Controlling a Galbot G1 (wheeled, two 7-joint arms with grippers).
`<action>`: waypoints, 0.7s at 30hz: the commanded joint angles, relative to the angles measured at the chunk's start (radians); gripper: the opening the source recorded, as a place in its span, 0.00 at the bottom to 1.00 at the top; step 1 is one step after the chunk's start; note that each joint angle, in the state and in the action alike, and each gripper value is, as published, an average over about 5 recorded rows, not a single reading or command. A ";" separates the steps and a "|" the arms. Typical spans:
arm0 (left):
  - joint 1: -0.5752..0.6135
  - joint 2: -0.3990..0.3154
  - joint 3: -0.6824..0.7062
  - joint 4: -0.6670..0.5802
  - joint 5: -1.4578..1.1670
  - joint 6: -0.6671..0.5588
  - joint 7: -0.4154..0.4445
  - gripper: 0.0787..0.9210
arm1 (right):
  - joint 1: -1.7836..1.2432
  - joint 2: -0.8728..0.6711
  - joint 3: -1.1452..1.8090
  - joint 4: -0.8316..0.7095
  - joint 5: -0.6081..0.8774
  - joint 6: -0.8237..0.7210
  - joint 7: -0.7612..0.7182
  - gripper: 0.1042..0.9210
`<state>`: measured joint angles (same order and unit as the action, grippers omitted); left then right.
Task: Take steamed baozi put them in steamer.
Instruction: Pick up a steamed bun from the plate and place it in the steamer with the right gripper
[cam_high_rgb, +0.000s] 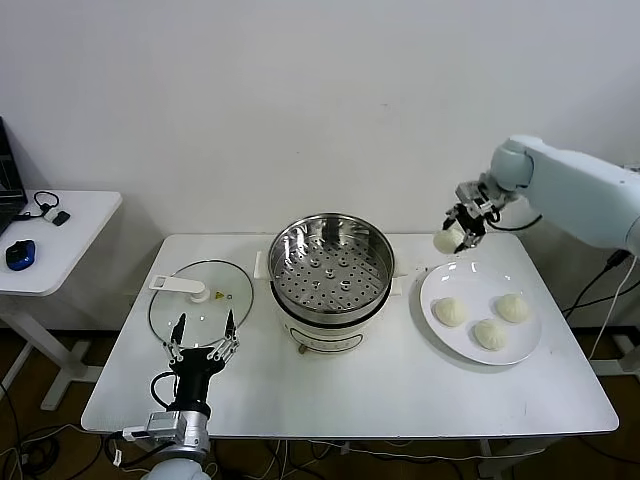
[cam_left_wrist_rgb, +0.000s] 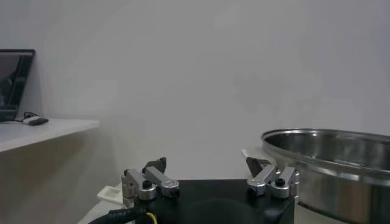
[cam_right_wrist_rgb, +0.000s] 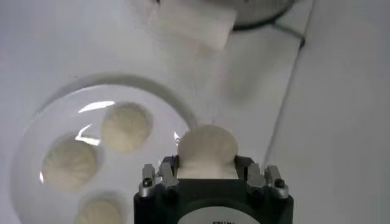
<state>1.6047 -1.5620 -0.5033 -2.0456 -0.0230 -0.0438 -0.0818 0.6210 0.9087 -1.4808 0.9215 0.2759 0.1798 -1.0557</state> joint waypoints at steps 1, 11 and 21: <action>0.004 -0.005 0.007 -0.002 0.007 -0.003 -0.002 0.88 | 0.292 0.005 -0.224 0.325 0.064 0.175 0.086 0.63; 0.008 -0.018 0.011 -0.005 0.014 -0.012 -0.008 0.88 | 0.241 0.209 -0.169 0.238 -0.102 0.484 0.279 0.62; 0.010 -0.022 0.006 -0.001 0.010 -0.014 -0.012 0.88 | 0.055 0.423 -0.145 -0.038 -0.210 0.682 0.291 0.62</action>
<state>1.6136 -1.5830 -0.4944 -2.0488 -0.0123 -0.0575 -0.0922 0.7737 1.1509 -1.6237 1.0518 0.1668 0.6435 -0.8246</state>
